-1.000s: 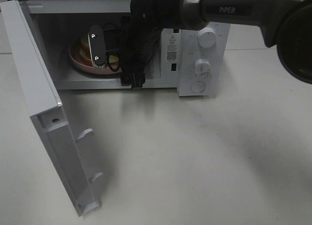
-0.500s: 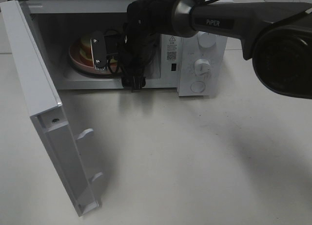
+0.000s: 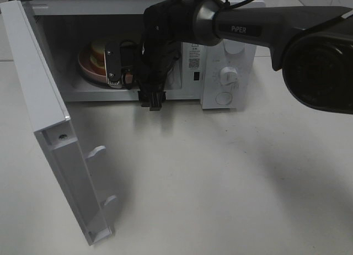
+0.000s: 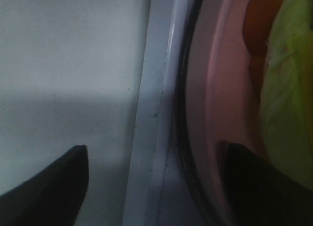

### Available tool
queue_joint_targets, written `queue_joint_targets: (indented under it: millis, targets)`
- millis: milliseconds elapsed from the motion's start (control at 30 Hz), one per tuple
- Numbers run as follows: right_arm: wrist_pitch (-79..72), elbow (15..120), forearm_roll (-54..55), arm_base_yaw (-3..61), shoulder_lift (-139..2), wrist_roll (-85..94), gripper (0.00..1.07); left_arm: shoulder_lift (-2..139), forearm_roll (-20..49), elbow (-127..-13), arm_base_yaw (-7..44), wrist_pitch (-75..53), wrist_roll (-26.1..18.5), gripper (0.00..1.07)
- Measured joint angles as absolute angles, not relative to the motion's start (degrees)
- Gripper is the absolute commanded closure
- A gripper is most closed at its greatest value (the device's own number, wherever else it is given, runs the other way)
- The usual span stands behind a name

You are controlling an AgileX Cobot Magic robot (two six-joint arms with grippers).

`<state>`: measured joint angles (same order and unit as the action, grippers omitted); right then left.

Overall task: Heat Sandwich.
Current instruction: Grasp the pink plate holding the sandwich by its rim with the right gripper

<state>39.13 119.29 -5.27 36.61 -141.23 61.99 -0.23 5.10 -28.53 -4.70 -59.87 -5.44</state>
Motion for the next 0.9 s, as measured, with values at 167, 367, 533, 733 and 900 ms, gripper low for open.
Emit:
queue_joint_targets:
  millis: [167, 367, 533, 733, 900]
  targets:
    - [38.6, 119.3, -5.7, 36.6, -141.2, 62.0, 0.82, -0.2, 5.1, -28.5, -4.7, -59.9, -5.4, 0.10]
    - [37.8, 119.9, -6.4, 36.6, -141.1, 62.5, 1.07, -0.2, 5.1, -28.5, -4.7, -59.9, -5.4, 0.10]
    - [39.4, 120.0, -5.6, 36.6, -141.0, 64.5, 1.07, -0.2, 5.1, -28.5, -4.7, -59.9, -5.4, 0.10]
    - [40.6, 120.0, -4.0, 36.6, -140.7, 67.4, 1.07, -0.2, 5.1, -28.5, -4.7, -59.9, -5.4, 0.10]
    - [41.1, 120.0, -3.6, 36.6, -140.4, 68.0, 1.07, -0.2, 5.1, -28.5, -4.7, -59.9, -5.4, 0.10]
